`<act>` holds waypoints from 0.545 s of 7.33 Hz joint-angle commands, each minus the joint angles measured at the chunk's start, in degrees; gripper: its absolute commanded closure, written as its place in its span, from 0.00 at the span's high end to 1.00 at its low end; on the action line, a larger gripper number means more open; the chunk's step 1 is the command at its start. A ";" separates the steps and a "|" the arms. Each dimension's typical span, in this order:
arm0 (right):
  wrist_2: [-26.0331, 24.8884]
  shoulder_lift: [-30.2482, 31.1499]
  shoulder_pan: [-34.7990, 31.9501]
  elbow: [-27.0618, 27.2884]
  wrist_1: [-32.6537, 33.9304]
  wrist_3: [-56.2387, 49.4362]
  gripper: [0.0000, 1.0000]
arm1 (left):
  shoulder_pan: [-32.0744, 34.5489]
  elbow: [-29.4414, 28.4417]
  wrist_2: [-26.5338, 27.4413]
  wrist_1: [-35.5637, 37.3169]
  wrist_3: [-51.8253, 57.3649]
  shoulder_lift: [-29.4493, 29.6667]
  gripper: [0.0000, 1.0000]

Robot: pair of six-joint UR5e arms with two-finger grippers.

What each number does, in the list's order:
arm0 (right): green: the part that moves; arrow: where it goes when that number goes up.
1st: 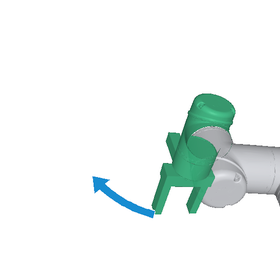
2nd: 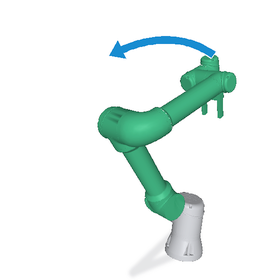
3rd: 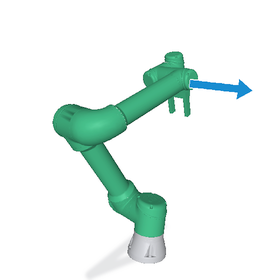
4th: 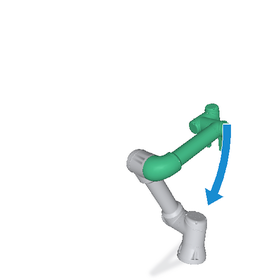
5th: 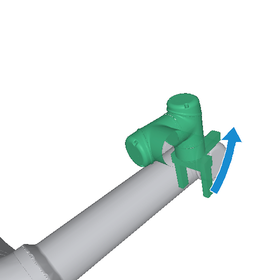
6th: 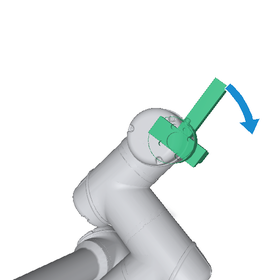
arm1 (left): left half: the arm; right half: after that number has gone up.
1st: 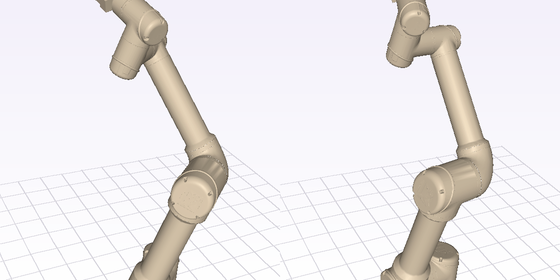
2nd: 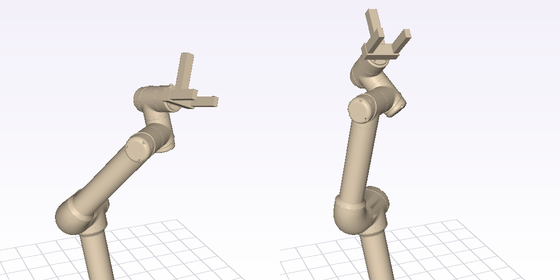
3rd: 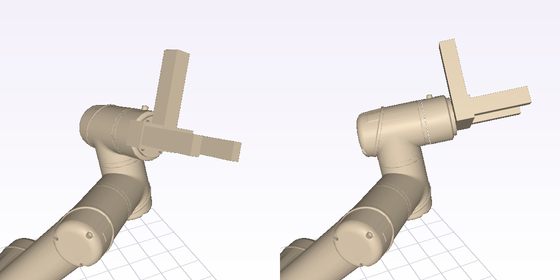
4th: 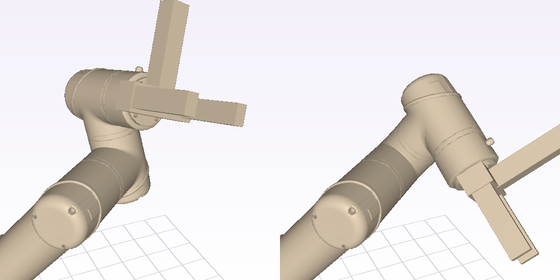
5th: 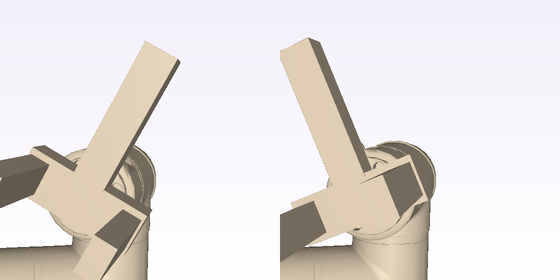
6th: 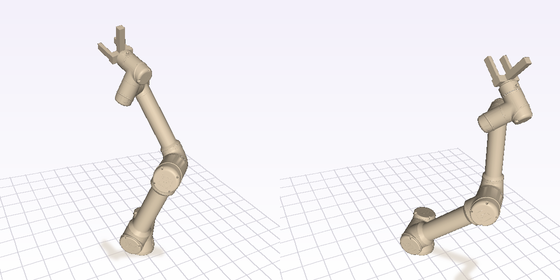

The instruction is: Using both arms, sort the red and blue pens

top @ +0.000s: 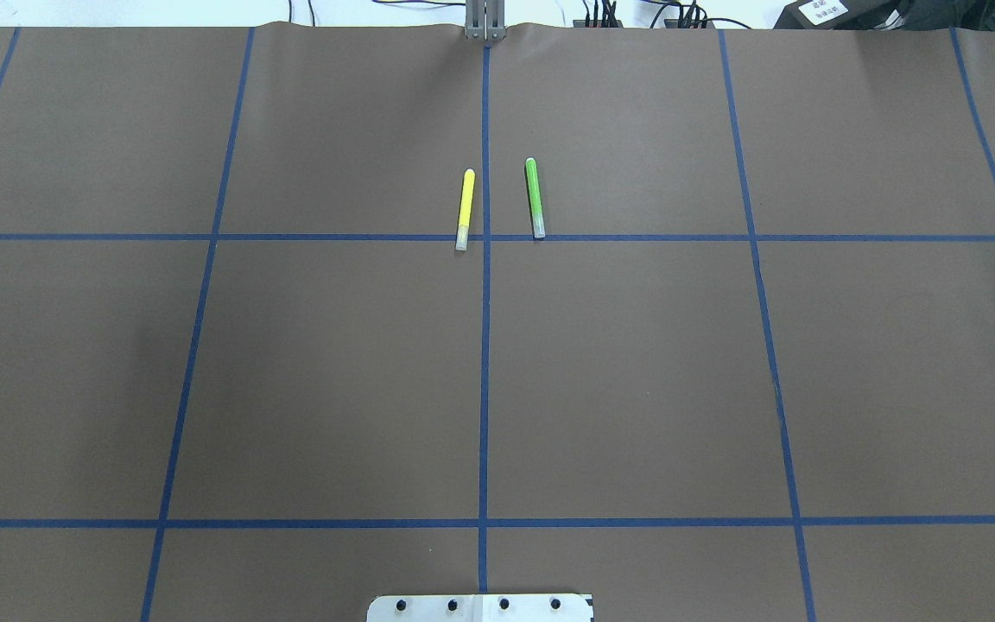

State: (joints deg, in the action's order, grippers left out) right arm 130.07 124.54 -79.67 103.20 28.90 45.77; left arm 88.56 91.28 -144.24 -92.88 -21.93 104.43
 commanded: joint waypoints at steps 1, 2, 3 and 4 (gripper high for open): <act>0.62 6.47 -3.29 -6.93 -17.31 -0.59 0.00 | -0.14 -0.05 0.01 0.06 -0.05 0.34 1.00; 0.71 9.55 -6.09 -7.22 -22.08 -1.03 0.00 | -0.14 0.04 0.01 0.06 -0.05 0.34 1.00; 0.71 13.14 -7.94 -7.23 -25.87 -2.69 0.00 | -0.14 0.21 0.01 0.06 -0.13 0.34 1.00; 0.71 15.01 -12.49 -7.31 -27.48 -5.75 0.00 | -0.14 0.13 0.01 0.06 -0.13 0.34 1.00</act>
State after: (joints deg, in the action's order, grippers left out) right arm 130.76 136.33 -87.65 96.18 5.04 42.98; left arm 88.42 91.39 -144.23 -92.81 -22.03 104.76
